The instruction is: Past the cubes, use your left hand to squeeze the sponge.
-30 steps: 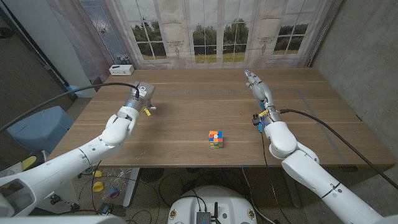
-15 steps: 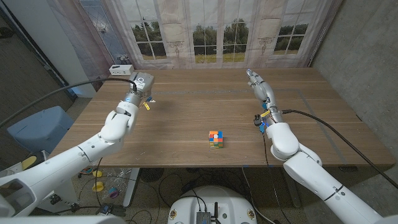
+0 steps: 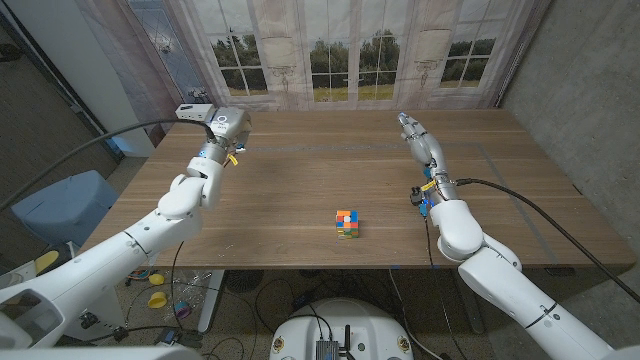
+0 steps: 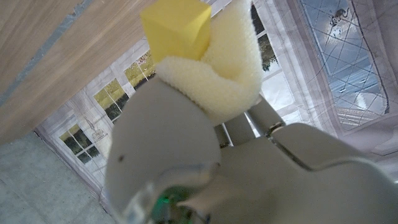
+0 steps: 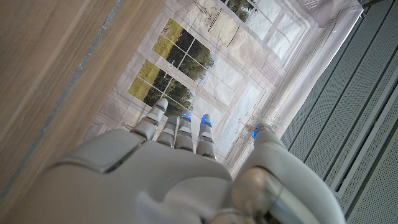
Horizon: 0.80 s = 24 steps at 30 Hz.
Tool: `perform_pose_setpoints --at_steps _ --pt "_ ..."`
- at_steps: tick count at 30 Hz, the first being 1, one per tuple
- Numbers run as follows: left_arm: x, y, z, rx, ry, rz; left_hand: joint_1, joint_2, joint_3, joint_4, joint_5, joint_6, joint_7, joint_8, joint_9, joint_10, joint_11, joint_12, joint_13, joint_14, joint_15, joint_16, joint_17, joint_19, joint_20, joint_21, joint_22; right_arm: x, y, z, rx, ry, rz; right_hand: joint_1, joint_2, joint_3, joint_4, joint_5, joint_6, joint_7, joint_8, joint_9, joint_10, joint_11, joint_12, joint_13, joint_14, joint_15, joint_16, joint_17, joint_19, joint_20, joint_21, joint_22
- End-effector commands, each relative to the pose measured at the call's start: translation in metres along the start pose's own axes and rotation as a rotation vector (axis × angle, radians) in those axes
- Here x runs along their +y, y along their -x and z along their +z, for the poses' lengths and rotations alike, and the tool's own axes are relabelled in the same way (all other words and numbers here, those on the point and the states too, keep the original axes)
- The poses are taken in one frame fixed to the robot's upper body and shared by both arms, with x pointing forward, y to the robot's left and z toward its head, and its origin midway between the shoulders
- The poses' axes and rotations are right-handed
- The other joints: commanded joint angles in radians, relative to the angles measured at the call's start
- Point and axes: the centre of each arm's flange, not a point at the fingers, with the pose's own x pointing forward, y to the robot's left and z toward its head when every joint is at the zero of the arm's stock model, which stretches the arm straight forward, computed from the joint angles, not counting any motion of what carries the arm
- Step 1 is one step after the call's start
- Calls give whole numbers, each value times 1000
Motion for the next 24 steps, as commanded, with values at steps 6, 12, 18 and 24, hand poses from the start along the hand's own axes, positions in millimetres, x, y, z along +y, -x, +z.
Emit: perform_pose_setpoints --at_steps 6,12,18,24 --pt "17 -9 -4 38 319 13 1 8 13 0 -3 -2 1 5 200 6 -1 -8 201 66 -69 -4 6 -6 -70 13 -4 -2 9 -2 4 6 -17 8 -2 8 1 -1 12 2 -3 5 9 1 -1 2 9 -2 -1 2 7 0 -2 3" --pt "18 -10 -9 52 471 -3 0 8 17 0 -3 -3 2 6 201 7 0 -11 201 65 -69 -7 7 -8 -72 18 -8 -2 11 -4 6 8 -13 9 -2 8 0 -1 13 3 -3 5 10 1 -1 2 9 1 -2 2 7 1 -2 3" --pt "17 -11 -14 64 604 -21 1 7 20 0 -3 -5 1 6 204 4 4 -14 204 65 -69 -9 9 -11 -72 22 -10 -2 12 -7 12 7 -23 10 -3 9 -1 -1 14 3 -4 5 10 0 -2 2 11 0 -2 2 8 0 -2 3" --pt "15 -13 -23 70 734 -40 1 7 24 0 -3 -6 4 6 204 5 6 -16 206 64 -69 -11 10 -12 -72 26 -12 -1 13 -8 15 13 -31 13 -3 11 -3 -1 17 3 -3 5 13 -1 -1 2 12 -1 -3 1 8 1 -2 3"
